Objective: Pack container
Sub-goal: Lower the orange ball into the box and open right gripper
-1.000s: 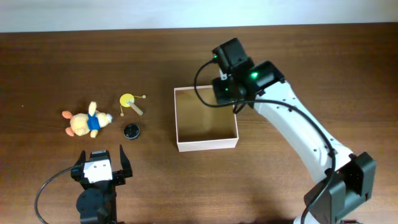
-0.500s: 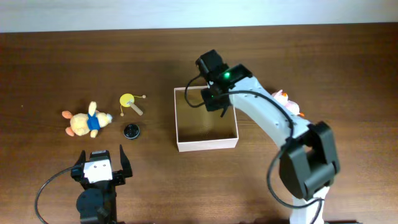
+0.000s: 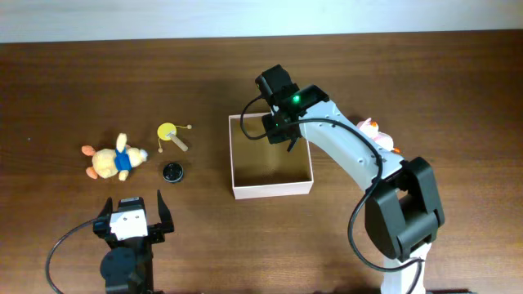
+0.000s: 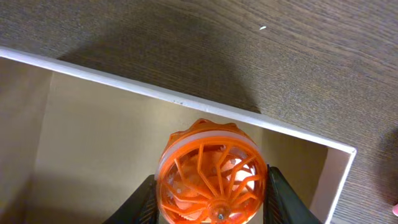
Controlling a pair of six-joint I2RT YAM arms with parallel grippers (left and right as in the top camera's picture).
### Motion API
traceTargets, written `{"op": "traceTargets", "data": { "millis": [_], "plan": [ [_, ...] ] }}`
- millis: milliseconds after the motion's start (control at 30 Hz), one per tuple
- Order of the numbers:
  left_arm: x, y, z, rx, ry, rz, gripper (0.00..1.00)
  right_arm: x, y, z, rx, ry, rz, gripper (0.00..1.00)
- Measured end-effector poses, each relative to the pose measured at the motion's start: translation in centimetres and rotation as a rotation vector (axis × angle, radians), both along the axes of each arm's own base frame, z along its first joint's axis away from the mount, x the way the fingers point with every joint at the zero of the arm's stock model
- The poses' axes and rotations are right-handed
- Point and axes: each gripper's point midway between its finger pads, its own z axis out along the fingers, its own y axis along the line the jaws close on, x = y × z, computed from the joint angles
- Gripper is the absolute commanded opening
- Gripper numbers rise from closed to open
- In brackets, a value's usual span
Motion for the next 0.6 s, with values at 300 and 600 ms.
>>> {"op": "traceTargets", "data": {
  "millis": [300,600],
  "plan": [
    [0.0,0.0,0.0,0.000,0.000,0.000,0.99,-0.1,-0.2,-1.4,-0.023,0.025,0.002,0.33],
    [0.0,0.0,0.0,0.000,0.000,0.000,0.99,0.1,-0.4,-1.6,-0.042,0.021,0.005,0.33]
  ]
}}
